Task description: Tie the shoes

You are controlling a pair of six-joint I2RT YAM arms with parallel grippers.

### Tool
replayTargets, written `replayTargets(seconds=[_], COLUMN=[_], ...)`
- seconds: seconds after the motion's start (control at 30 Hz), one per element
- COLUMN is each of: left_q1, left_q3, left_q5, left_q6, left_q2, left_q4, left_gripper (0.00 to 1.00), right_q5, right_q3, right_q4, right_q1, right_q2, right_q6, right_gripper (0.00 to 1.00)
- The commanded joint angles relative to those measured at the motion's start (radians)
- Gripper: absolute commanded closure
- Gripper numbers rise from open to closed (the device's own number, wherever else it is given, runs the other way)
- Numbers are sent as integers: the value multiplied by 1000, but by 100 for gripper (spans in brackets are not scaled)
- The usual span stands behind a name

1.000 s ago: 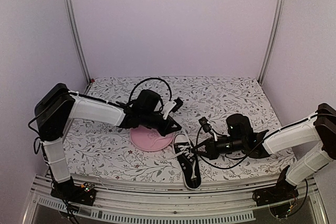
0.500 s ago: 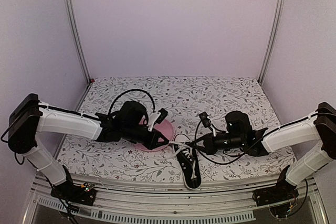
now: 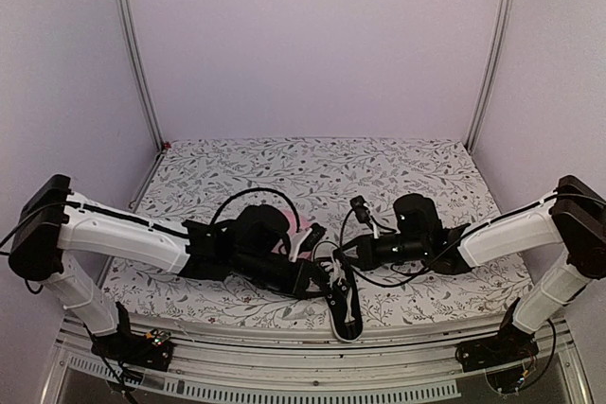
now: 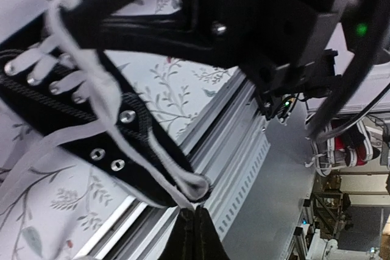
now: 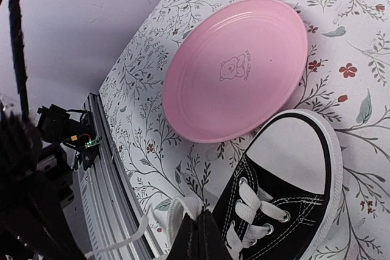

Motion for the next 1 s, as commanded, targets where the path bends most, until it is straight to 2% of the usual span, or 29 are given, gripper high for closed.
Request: replayTargets(seconds=[0.0,0.1,0.17,0.27,0.37,0.5,0.6,0.73,0.97], left_q1=[-57,-73,-76,-79,-72,-45,5,76,136], left_q3=[133,183,188,147,82,10,-36,-51,32], left_q5=[81,121,137,109,17,-155,-219,-209,-186], left_q6=[-72,-62,-62,-50,-12,58,89,103,122], left_q2=[112,166,184,162,95,-22,-80,-67,54], left_q4=[123,169,180,168,110,2,14,141,244], left_gripper=[100,98,85,75,68,64,59,53,52], right_q5=[6,8,8,13,8,-6,-24,-53,-90], right_q3=[25,27,28,31,36,38,28,9,-28], right_q4=[12,19,27,37,43,47,57,71,92], right_q1=[6,6,6,7,6,6,7,6,11], right_q2=[24,36,39,38,38,33,29,19,-15], right_q6=[18,24,28,37,36,27,13,-4,-32], right_gripper=[98,98,98,98,98,98,98,98,98])
